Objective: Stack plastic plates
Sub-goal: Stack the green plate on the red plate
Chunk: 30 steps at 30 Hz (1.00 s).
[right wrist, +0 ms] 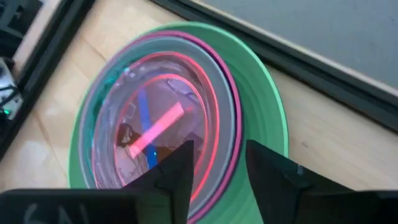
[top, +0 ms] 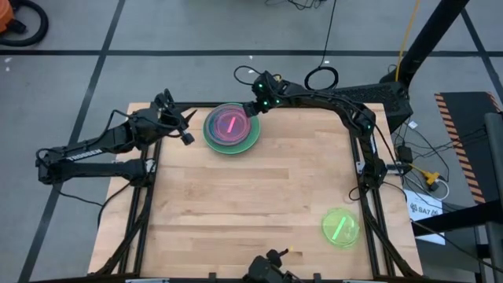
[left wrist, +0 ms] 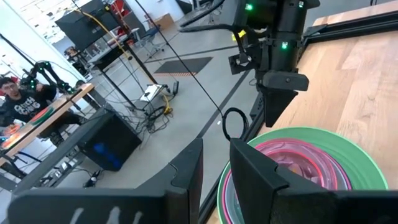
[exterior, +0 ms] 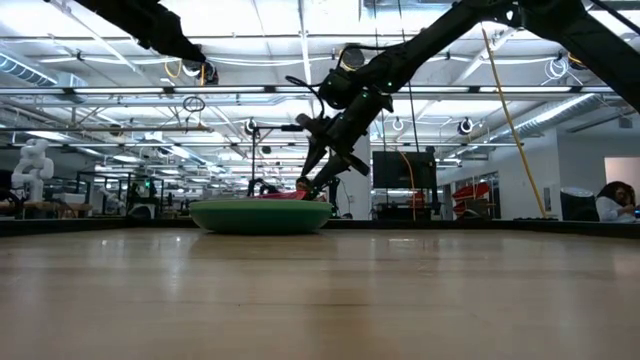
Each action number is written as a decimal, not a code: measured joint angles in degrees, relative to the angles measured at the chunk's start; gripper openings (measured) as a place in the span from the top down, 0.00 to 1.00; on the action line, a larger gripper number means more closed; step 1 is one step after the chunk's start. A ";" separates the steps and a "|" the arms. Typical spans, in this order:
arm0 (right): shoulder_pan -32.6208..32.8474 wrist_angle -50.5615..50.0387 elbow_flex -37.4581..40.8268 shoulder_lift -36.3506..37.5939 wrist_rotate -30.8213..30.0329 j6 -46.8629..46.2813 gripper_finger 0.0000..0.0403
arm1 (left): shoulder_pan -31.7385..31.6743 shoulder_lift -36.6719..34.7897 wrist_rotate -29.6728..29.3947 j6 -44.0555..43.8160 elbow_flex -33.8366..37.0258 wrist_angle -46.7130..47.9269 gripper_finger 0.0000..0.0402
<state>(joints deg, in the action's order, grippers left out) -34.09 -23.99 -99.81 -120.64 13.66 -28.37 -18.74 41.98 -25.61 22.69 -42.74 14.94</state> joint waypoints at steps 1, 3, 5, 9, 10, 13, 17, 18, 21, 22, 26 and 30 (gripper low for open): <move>0.12 0.56 0.00 0.03 0.04 0.00 0.65 | 0.00 0.00 0.00 -0.06 0.00 0.01 0.78; 0.63 1.75 0.00 0.04 0.50 0.55 0.65 | 0.00 0.00 0.00 -0.08 0.00 0.02 0.78; 1.58 2.93 0.00 0.04 1.39 1.40 0.65 | 0.00 0.00 0.00 -0.06 0.00 0.04 0.78; 4.68 4.29 0.00 0.04 -3.05 8.34 0.68 | 0.00 0.00 0.00 -0.06 0.00 0.07 0.78; 5.51 4.23 0.00 0.04 -5.51 10.01 0.70 | 0.00 0.00 0.00 -0.06 0.00 0.07 0.78; 7.55 3.27 0.00 0.04 -12.19 13.56 0.75 | 0.00 0.00 0.00 -0.06 0.00 0.44 0.78; 8.78 -0.42 0.00 0.04 -23.18 17.76 0.85 | 0.00 0.00 0.00 -0.28 0.00 1.11 0.78; 8.85 -1.79 0.00 0.04 -25.53 18.11 0.88 | 0.02 0.02 0.00 -0.32 0.00 1.42 0.78; 8.97 -0.71 0.90 -1.01 -28.13 18.60 0.94 | 0.00 0.02 0.00 -0.41 0.02 1.77 0.78; 8.99 -0.25 1.43 -1.43 -28.23 18.65 0.96 | 0.01 0.01 0.00 -0.50 0.02 1.81 0.78; 9.77 2.30 2.38 -2.60 -26.92 18.50 0.99 | 0.04 0.02 0.00 -0.76 0.02 2.24 0.78; 10.62 4.83 2.38 -2.13 -26.92 18.13 0.98 | 0.07 0.02 0.00 -0.87 0.02 2.61 0.78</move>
<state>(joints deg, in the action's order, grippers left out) -23.47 -19.16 -97.43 -122.77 -13.26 -10.24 -18.68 42.00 -25.61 21.82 -42.72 17.55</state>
